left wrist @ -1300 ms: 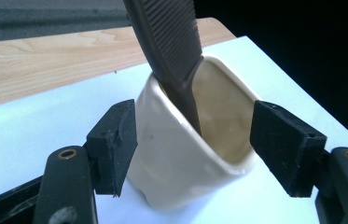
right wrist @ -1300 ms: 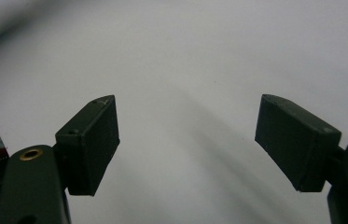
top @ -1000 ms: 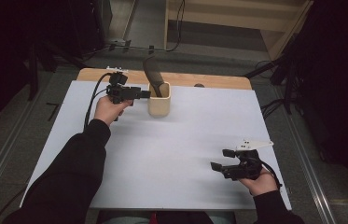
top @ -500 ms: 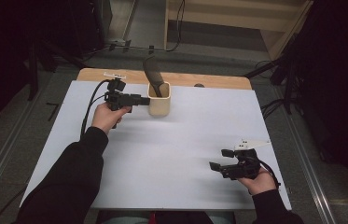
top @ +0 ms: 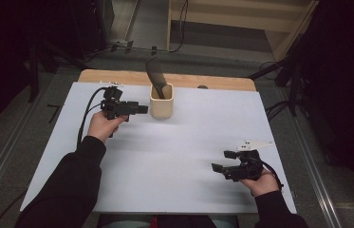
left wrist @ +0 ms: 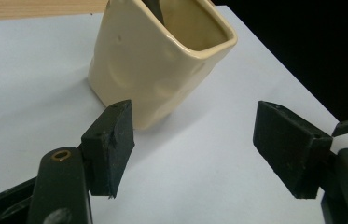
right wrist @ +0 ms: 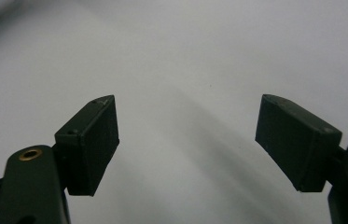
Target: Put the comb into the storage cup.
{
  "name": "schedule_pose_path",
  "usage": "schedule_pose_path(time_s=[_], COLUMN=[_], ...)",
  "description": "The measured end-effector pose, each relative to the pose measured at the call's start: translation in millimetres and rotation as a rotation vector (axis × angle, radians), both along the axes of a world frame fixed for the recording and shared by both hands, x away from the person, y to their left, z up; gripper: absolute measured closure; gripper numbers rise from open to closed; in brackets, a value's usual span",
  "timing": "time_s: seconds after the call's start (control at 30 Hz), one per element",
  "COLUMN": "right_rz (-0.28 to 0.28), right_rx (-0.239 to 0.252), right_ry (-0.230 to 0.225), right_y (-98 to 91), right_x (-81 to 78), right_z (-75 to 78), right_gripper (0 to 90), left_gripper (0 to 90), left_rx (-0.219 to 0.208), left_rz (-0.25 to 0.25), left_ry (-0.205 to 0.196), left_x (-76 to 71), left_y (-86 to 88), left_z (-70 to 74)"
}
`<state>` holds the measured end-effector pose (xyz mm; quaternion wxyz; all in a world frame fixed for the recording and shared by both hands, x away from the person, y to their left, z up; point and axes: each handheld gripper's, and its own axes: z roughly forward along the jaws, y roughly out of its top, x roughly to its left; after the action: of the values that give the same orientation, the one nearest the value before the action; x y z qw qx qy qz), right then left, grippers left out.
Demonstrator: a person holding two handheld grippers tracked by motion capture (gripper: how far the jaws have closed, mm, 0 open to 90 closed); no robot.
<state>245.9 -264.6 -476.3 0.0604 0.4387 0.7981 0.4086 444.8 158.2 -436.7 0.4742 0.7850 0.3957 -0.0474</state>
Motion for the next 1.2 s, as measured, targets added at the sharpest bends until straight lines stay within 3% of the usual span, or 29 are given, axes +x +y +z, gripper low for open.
schedule_pose_path(time_s=[0.27, 0.6, 0.7, 1.2], right_rz=[0.003, 0.002, 0.0, -0.014], right_rx=[-0.004, -0.005, -0.005, -0.012], right_ry=[0.003, 0.01, 0.01, 0.025], right_y=[1.1, 2.1, 2.1, 0.5], right_x=[2.8, 5.7, 6.2, 8.1], right_z=[-0.2, -1.3, -1.3, -3.4], right_gripper=[19.6, 19.6, 19.6, 19.7], left_gripper=[29.6, 28.1, 28.0, 28.0], left_rx=[0.053, 0.058, 0.081, 0.082], left_rz=[-0.012, -0.025, -0.024, -0.02], left_ry=[0.003, 0.009, 0.002, 0.005], left_x=[-11.5, -25.7, -29.4, -47.2], left_y=[0.8, 3.4, 3.4, 11.4], left_z=[-4.7, -6.7, -7.3, -6.6])
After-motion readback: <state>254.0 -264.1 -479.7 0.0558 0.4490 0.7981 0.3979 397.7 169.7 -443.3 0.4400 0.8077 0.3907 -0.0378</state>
